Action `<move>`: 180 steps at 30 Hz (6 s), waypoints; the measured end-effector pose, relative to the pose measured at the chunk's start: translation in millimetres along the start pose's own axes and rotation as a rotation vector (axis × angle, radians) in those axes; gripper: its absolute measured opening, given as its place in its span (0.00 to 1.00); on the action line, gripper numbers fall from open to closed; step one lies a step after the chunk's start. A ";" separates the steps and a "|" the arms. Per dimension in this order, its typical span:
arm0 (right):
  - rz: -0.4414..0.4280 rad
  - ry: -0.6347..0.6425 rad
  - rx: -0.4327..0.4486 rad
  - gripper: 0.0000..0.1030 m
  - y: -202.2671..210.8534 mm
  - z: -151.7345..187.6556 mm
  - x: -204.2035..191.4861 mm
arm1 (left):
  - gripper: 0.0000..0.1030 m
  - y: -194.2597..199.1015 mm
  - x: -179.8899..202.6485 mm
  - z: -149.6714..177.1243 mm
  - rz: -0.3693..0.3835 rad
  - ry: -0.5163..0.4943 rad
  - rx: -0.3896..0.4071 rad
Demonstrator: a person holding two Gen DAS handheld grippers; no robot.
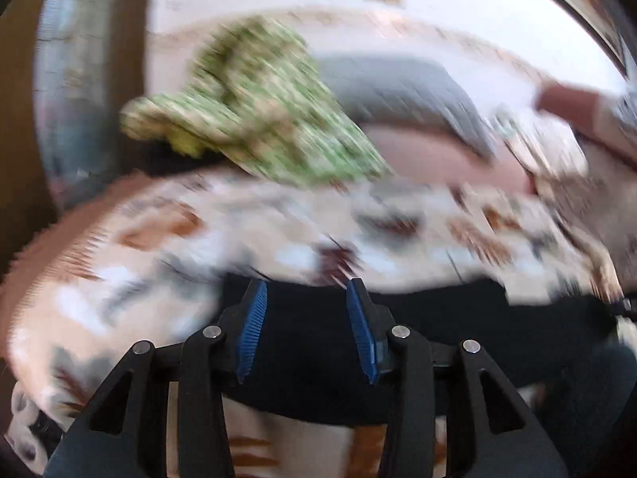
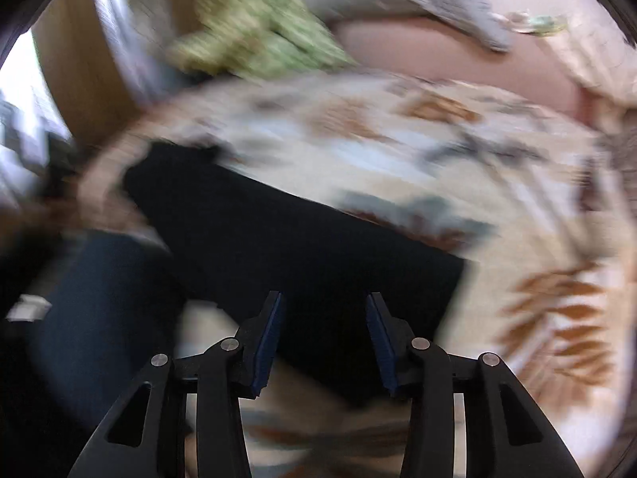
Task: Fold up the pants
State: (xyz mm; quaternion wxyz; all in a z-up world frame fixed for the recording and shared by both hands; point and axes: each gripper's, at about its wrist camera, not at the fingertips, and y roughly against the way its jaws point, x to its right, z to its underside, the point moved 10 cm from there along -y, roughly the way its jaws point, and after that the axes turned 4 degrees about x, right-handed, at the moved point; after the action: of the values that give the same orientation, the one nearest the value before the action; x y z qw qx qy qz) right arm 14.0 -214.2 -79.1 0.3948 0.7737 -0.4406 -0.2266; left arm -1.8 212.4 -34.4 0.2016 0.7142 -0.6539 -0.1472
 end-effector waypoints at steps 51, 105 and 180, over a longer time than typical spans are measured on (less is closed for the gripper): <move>-0.006 -0.203 -0.033 0.25 -45.7 -11.5 26.3 | 0.52 -80.4 -48.0 36.5 -0.120 0.145 -0.224; -0.102 -1.104 0.260 0.17 6.8 67.9 65.8 | 0.94 -71.6 96.5 53.2 0.157 0.019 -0.110; -0.196 0.043 0.197 0.00 -47.2 -93.0 -98.3 | 0.01 -79.2 192.0 47.7 0.466 -0.188 -0.246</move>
State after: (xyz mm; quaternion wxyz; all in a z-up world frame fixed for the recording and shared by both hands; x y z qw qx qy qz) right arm 52.6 -77.2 -62.7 0.3023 0.8527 -0.3744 -0.2033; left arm 64.3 22.1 -104.0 0.2536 0.4978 -0.7937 -0.2407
